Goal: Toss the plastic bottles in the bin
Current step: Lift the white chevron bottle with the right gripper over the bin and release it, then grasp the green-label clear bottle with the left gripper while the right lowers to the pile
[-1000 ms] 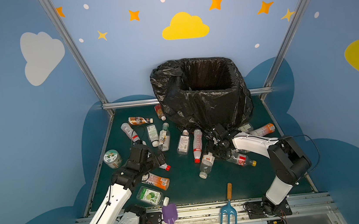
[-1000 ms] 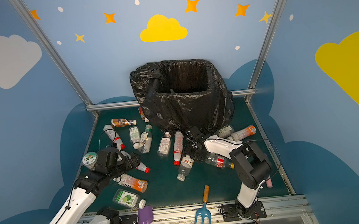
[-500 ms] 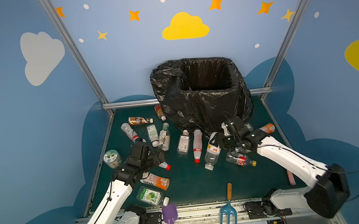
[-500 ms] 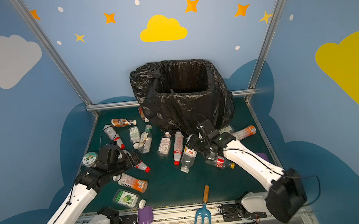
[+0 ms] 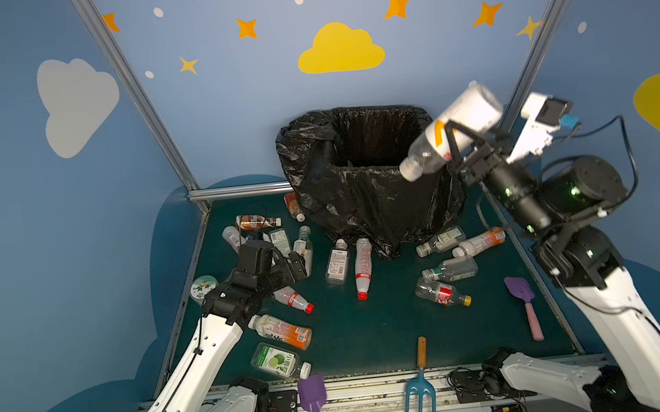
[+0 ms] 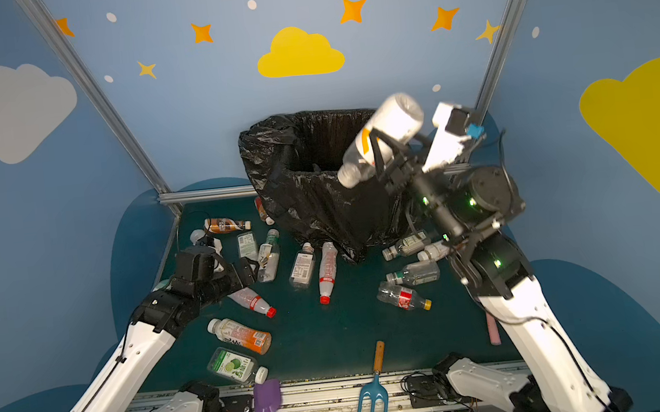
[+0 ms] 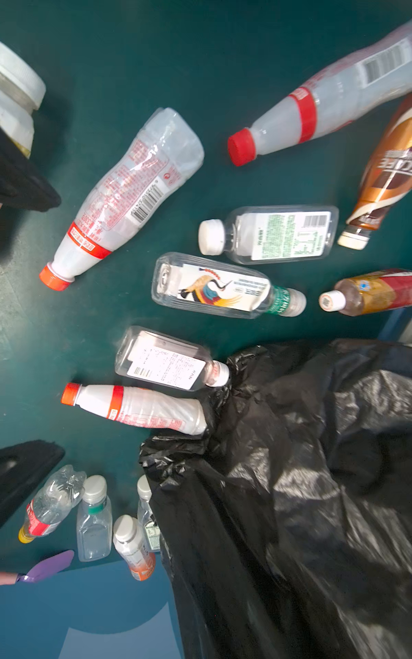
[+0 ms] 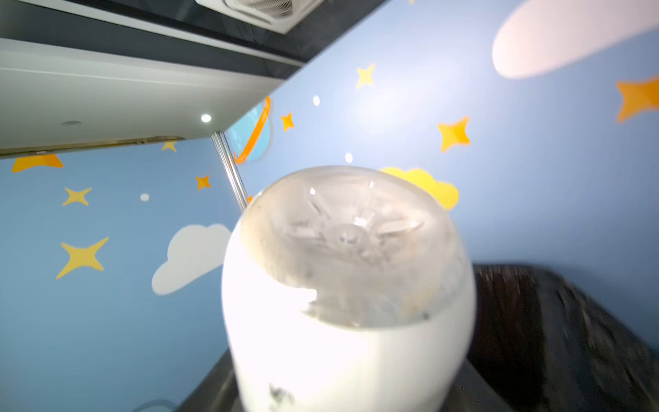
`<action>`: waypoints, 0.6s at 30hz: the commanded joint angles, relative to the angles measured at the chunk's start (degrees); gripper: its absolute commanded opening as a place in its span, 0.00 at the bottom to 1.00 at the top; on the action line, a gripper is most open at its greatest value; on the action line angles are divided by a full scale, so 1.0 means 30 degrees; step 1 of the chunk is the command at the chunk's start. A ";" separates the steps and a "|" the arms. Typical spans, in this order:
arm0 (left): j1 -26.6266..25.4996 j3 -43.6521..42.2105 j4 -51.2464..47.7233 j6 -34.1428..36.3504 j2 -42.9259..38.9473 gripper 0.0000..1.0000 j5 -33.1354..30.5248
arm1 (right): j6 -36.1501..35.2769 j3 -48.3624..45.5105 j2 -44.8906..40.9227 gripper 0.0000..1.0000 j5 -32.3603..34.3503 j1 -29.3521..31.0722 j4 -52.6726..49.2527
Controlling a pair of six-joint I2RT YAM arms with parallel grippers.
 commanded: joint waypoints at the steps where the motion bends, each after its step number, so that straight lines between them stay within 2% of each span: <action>1: 0.0017 0.1284 -0.1121 0.0710 0.0639 1.00 -0.0347 | -0.1021 0.5202 0.6327 0.63 -0.1730 -0.0710 -0.2367; 5: 0.0026 0.2395 -0.2068 0.0672 0.1238 1.00 0.0202 | -0.0930 1.5792 1.3710 0.83 -0.2142 -0.1159 -0.8607; 7: 0.0018 0.2579 -0.2451 0.0518 0.1059 1.00 0.0411 | -0.0788 1.9803 1.5618 0.89 -0.1791 -0.1359 -1.1133; 8: 0.0022 0.2580 -0.2574 0.0460 0.0952 1.00 0.0452 | -0.0891 2.0347 1.5700 0.89 -0.1530 -0.1453 -1.1546; 9: 0.0011 0.2480 -0.2686 0.0376 0.0671 1.00 0.0409 | -0.0994 2.0078 1.5259 0.90 -0.1196 -0.1576 -1.1588; 11: -0.0004 0.2128 -0.2786 0.0194 0.0183 1.00 0.0345 | -0.1118 1.7439 1.3344 0.90 -0.1037 -0.1936 -1.0618; 15: 0.0026 0.1500 -0.2973 0.0098 -0.0473 1.00 -0.0143 | -0.0493 0.8383 0.7417 0.90 -0.0865 -0.2919 -0.6040; 18: 0.0024 0.1343 -0.3057 0.0096 -0.0265 1.00 -0.0105 | -0.0373 0.4395 0.4286 0.89 -0.0943 -0.3484 -0.5500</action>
